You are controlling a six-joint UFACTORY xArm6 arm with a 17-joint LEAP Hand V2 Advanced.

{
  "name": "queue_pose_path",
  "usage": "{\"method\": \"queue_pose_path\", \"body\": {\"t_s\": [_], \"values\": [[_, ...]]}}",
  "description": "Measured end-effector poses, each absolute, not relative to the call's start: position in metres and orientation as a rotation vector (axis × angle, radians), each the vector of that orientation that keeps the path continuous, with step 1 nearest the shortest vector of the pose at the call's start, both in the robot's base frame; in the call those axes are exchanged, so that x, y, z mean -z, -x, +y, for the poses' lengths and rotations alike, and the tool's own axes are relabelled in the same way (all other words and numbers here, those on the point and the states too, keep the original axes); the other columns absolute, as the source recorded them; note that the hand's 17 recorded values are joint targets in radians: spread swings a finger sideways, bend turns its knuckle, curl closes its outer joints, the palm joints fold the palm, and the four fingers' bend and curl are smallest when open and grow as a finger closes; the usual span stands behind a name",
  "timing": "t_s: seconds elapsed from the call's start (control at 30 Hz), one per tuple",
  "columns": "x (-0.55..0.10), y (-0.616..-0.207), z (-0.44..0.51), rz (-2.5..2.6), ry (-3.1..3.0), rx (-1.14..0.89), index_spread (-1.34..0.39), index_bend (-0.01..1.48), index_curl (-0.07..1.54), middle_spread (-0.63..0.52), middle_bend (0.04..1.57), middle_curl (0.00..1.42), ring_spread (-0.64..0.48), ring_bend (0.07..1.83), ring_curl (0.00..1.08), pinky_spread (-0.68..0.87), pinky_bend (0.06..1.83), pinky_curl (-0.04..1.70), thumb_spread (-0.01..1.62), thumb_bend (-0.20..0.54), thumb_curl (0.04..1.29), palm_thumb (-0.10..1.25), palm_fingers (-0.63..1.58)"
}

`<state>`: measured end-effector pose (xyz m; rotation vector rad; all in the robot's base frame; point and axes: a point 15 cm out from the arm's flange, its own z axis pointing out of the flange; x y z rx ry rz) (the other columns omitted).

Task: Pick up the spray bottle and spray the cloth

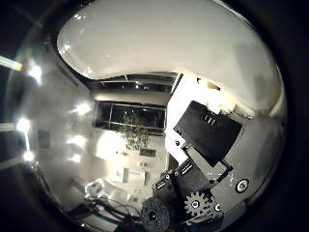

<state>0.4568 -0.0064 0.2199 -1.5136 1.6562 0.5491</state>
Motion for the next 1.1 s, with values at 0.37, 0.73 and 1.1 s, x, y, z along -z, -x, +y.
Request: {"method": "queue_pose_path", "body": {"t_s": [0.37, 0.73, 1.1], "values": [[-0.286, -0.419, 0.025, 1.543, 2.018, -0.713, -0.22, 1.17, 0.79, -0.1, 1.39, 0.67, -0.17, 1.5, 0.62, -0.17, 1.04, 1.24, 0.3, -0.021, 0.96, 1.07, 1.16], [-0.3, -0.401, 0.055, 1.436, 2.424, -0.852, -0.22, 1.17, 0.79, -0.1, 1.39, 0.67, -0.17, 1.5, 0.62, -0.18, 1.03, 1.27, 0.3, -0.02, 0.97, 1.06, 1.16], [-0.302, -0.391, 0.104, 1.374, 2.752, -1.01, -0.23, 1.16, 0.79, -0.11, 1.39, 0.67, -0.17, 1.5, 0.63, -0.18, 1.03, 1.28, 0.29, -0.021, 0.97, 1.05, 1.16]]}}
